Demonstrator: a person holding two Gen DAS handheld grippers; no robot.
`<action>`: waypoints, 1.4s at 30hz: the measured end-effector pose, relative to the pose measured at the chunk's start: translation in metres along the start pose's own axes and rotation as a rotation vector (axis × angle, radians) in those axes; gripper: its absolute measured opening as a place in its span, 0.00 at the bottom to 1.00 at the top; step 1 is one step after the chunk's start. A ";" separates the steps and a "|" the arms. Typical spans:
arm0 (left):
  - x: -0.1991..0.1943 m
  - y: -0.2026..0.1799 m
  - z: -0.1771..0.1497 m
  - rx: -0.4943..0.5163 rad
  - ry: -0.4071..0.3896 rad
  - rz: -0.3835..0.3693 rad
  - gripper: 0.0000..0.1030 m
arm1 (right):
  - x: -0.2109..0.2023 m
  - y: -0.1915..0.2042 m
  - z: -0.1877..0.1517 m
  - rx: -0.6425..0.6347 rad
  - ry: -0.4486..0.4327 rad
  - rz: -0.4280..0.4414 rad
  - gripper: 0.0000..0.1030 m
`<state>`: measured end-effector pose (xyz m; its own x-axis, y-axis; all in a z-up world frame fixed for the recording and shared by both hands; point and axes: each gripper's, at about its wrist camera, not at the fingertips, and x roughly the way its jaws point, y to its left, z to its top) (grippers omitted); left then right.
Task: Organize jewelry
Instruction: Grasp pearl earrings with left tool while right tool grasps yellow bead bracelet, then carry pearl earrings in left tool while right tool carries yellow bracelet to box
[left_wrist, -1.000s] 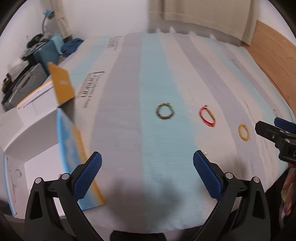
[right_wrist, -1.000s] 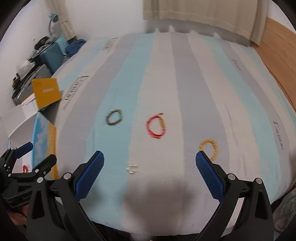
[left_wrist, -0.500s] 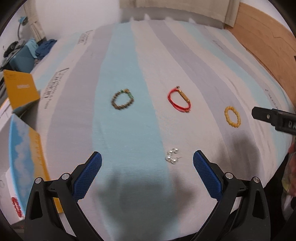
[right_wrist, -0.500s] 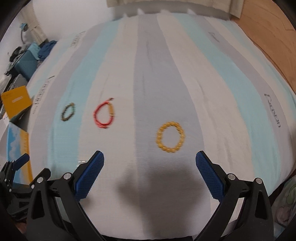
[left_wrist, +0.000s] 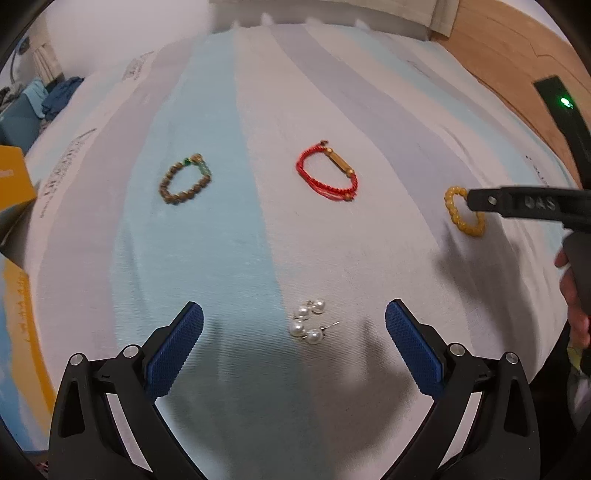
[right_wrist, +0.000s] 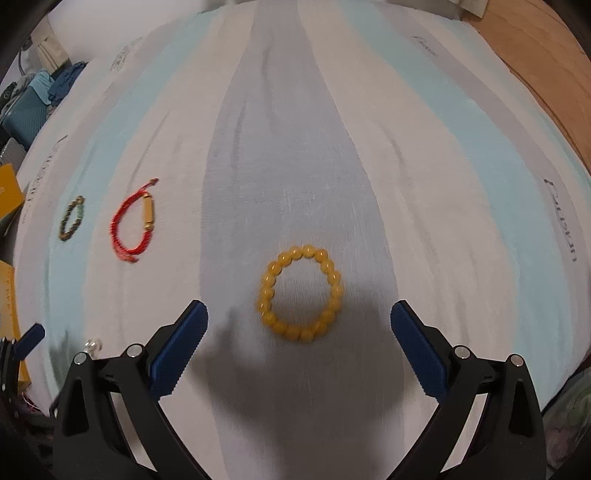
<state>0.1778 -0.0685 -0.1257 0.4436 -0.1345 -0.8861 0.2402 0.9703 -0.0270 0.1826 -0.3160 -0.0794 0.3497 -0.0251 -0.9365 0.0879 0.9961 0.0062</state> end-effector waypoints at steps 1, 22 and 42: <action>0.004 -0.001 -0.001 0.003 0.007 -0.002 0.94 | 0.006 0.001 0.002 -0.003 0.007 0.000 0.93; 0.034 0.007 -0.006 -0.004 0.091 -0.056 0.45 | 0.044 -0.008 0.000 0.018 0.027 0.010 0.49; 0.007 0.025 -0.013 0.033 0.091 -0.072 0.10 | 0.013 -0.012 -0.007 0.049 -0.002 0.056 0.09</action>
<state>0.1754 -0.0426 -0.1390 0.3440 -0.1837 -0.9208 0.2978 0.9514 -0.0786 0.1794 -0.3279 -0.0946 0.3569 0.0303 -0.9337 0.1140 0.9906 0.0757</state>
